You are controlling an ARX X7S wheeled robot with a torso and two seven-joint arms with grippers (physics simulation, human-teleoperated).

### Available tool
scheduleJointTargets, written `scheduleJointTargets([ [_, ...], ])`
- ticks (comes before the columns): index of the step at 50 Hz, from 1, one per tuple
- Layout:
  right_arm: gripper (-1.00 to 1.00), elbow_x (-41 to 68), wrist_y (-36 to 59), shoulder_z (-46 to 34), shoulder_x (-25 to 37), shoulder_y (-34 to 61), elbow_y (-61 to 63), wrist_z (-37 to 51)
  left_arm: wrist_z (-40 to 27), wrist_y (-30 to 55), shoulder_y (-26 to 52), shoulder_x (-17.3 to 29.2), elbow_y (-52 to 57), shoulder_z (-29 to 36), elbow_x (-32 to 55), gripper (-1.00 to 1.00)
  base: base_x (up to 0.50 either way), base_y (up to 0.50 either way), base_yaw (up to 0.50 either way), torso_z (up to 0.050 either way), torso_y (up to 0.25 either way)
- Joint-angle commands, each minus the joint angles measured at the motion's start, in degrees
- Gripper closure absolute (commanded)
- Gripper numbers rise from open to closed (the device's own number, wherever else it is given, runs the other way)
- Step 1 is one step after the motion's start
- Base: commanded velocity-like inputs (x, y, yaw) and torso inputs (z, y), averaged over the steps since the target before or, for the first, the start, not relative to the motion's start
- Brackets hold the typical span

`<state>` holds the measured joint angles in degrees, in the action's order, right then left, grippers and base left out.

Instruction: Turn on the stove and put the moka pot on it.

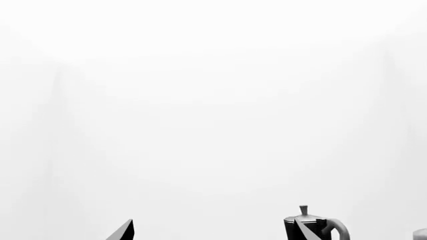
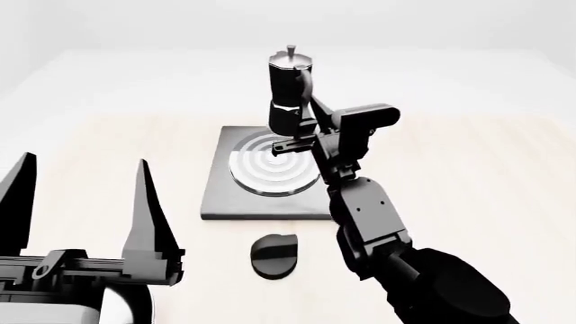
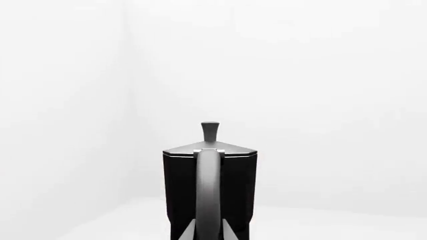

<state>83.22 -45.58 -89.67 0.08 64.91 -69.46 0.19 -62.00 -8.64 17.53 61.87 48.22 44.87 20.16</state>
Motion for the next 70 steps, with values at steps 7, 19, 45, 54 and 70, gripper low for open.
scheduleJointTargets([
  [7, 1.0, -3.7, -0.3, 1.9, -0.1, 0.7, 1.0, 1.2, 0.2, 0.3, -0.1, -0.1, -0.1, 0.0, 0.2, -1.0, 0.0, 0.0, 0.0, 0.0, -0.136],
  [19, 1.0, -8.3, -2.6, 1.9, -0.1, 2.1, 4.5, 6.8, 0.8, 0.0, 0.0, -0.6, -0.7, 0.0, 0.3, -1.0, 0.0, 0.0, 0.0, 0.0, -0.137],
  [45, 1.0, -10.9, -1.7, 2.4, -0.1, 4.1, 5.2, 12.9, 0.4, -0.8, -1.0, -0.3, -0.7, -0.3, -0.1, -1.0, 0.0, 0.0, 0.0, 0.0, -0.137],
  [54, 1.0, -11.8, -2.3, 2.3, -0.1, 4.6, 6.7, 12.6, 0.8, -0.9, -0.8, -0.5, -1.0, -0.4, 0.0, -1.0, 0.0, 0.0, 0.0, 0.0, -0.137],
  [70, 1.0, -11.5, -3.0, 2.2, -0.1, 4.4, 7.1, 11.9, 0.6, -1.3, -1.3, -0.4, -1.0, -0.6, -0.3, -1.0, 0.0, 0.0, 0.0, 0.0, -0.138],
])
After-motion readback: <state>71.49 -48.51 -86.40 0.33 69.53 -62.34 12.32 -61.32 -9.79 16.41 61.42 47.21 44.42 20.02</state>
